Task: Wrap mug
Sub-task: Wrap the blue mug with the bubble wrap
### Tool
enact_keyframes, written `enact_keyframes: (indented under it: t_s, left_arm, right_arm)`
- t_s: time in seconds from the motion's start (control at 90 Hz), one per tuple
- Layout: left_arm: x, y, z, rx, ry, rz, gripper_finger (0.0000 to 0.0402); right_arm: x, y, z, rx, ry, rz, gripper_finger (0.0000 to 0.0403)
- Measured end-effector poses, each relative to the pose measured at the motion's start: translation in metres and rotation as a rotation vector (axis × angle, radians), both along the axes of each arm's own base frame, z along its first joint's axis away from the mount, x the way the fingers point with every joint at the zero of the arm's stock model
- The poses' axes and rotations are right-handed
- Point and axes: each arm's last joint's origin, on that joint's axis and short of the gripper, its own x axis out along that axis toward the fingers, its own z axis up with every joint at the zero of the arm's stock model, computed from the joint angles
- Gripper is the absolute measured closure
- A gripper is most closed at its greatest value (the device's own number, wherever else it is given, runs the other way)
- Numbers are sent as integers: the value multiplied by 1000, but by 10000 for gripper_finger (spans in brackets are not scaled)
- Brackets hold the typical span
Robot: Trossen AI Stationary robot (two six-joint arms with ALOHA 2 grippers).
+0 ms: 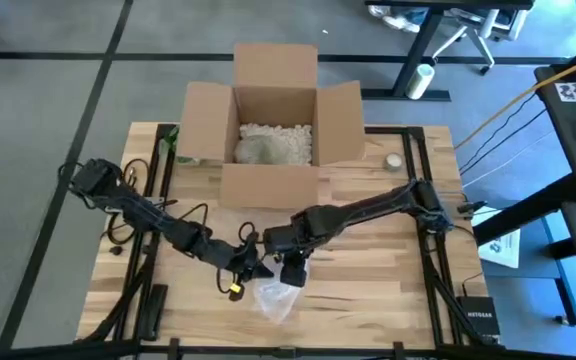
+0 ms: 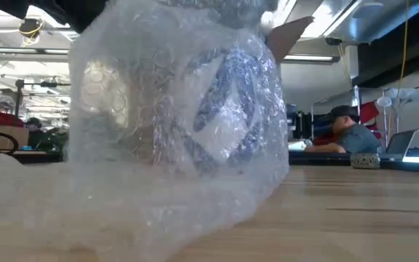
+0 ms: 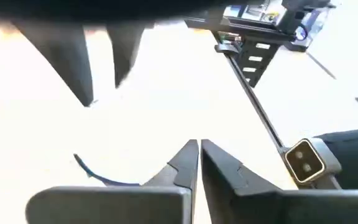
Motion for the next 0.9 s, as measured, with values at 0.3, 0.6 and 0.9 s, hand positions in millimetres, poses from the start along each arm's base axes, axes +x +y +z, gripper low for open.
enact_keyframes:
  t_s: [0.3,0.6,0.9]
  left_arm:
    - [3,3,-3,2,0,8,401]
    - [6,11,-2,9,-8,42,401]
    - [-8,7,21,44,-63,-8,401]
  right_arm:
    - [3,16,27,-14,-135,51,366]
    - [9,32,10,1,-145,79,400]
    - [4,30,-22,-11,-41,47,402]
